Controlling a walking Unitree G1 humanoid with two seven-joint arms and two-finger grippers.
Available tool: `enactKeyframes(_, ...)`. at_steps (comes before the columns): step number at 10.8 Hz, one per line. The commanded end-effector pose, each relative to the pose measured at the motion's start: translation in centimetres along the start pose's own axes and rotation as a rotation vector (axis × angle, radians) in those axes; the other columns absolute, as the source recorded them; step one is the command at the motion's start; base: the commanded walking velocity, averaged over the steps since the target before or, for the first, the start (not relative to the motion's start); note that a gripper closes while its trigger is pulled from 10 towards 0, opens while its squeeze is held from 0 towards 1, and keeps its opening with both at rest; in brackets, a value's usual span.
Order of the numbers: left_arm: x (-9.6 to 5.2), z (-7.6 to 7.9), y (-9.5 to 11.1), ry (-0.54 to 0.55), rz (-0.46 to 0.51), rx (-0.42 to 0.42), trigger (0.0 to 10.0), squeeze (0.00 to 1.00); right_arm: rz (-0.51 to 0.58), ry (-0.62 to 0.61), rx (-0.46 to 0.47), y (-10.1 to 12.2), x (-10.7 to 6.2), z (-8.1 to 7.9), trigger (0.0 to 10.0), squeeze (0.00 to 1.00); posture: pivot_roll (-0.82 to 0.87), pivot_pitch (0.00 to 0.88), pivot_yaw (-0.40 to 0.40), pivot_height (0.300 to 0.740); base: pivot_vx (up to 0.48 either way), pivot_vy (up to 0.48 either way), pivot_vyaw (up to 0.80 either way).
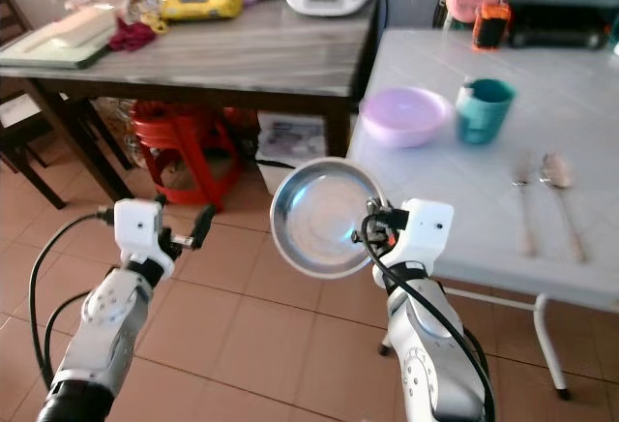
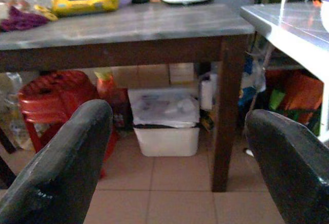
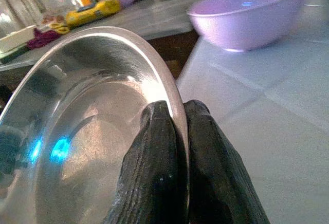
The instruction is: Setting the table
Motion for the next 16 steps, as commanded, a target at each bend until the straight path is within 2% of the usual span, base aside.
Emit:
enactKeyframes(1,-0.5,-1.1,-0.6,0.028,-0.022,0.017,10.0,0.00,0.010,0.043,0.012,0.0,0.2,-1.3,10.0,0.00,-0.09,0.042,0.111,0.740,0.000,0.431,0.00)
enactKeyframes(7,-0.5,-0.2,-0.7,0.012,-0.021,0.009,10.0,0.00,0.012,0.030,0.008,-0.1,0.1,-1.0,10.0,0.00,-0.10,0.046,0.113,0.740,0.000,0.427,-0.15)
enactKeyframes(9,-0.4,-0.1,-0.2,0.022,-0.002,0.039,10.0,0.00,0.013,0.028,0.007,-0.2,0.1,-1.0,10.0,0.00,-0.10,0.046,0.117,0.740,0.000,0.000,0.00)
enactKeyframes(13,0.0,-0.1,0.3,0.020,0.012,0.010,10.0,0.00,0.013,0.028,0.010,-0.3,0.2,-1.1,10.0,0.00,-0.10,0.041,0.119,0.740,0.000,0.000,0.00)
enactKeyframes(16,0.1,0.3,0.7,-0.003,0.035,0.031,10.0,0.00,0.018,0.027,0.007,-0.3,0.2,-1.0,10.0,0.00,-0.10,0.039,0.121,0.740,0.000,0.000,0.00)
Point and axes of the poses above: a point about 5 cm out from each wrist's last joint towards the gripper, its own x axis pointing out of the wrist towards the gripper, its own y axis along the axis of the wrist's last joint, z = x × y, the point moved 5 cm from there along x, pointing out of the wrist towards the gripper, and after that the axes turned 14 degrees about x, right-handed, at the moved point
